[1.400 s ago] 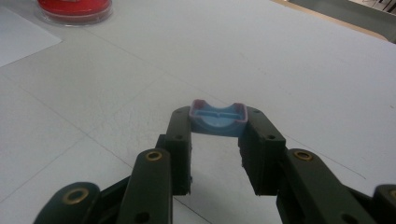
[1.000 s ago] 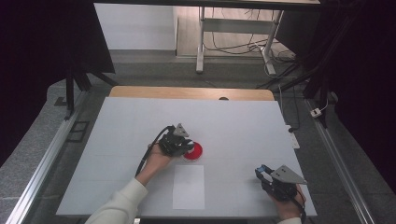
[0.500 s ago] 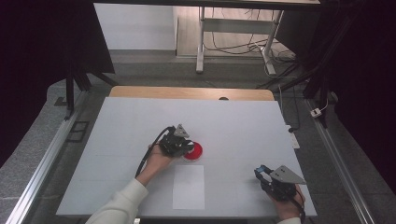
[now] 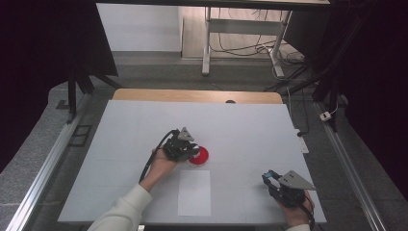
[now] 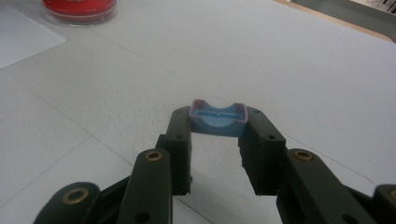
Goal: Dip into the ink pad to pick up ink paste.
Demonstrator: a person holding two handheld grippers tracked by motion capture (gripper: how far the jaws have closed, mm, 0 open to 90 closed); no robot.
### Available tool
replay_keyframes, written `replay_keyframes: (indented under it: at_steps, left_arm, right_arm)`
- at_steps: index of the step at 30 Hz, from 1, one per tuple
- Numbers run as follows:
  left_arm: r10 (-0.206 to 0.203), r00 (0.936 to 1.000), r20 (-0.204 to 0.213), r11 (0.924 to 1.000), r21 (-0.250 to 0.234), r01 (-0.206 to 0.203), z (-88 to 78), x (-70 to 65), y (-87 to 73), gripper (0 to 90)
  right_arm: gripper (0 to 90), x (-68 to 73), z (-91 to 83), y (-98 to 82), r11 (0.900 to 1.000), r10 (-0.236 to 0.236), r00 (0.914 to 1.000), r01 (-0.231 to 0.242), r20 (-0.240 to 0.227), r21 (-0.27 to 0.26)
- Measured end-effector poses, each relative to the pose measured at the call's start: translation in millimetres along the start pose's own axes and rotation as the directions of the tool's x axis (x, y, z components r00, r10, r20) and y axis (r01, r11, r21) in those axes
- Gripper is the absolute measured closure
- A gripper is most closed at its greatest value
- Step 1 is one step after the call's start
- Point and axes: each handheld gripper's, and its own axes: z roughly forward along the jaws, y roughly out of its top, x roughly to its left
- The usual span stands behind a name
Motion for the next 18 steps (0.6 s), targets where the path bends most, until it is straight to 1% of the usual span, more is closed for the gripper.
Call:
replay_keyframes:
  at_steps: [2,6,13,18]
  left_arm:
    - [0.005,1.0000,-0.004,1.0000,-0.003,-0.005,-2.1,0.1,0.5,75.4]
    - [-0.004,1.0000,-0.006,0.9995,-0.033,0.004,-10.4,0.9,2.7,75.4]
    - [-0.006,0.9998,0.017,0.9964,-0.085,0.007,-26.9,-0.2,8.6,75.3]
    - [-0.003,0.9995,0.031,0.9941,-0.108,0.006,-33.3,-2.6,11.5,75.3]
  right_arm:
    - [64.9,0.1,-0.1,0.1,1.000,-0.001,1.0000,0.001,0.000,0.000]
    - [64.9,-0.4,-0.9,0.2,1.000,0.000,1.0000,0.000,0.004,0.003]
    - [64.9,0.0,-1.4,0.6,1.000,0.000,1.0000,0.000,0.005,0.002]
    - [64.9,0.0,-1.4,0.6,1.000,0.000,1.0000,0.000,0.005,0.001]
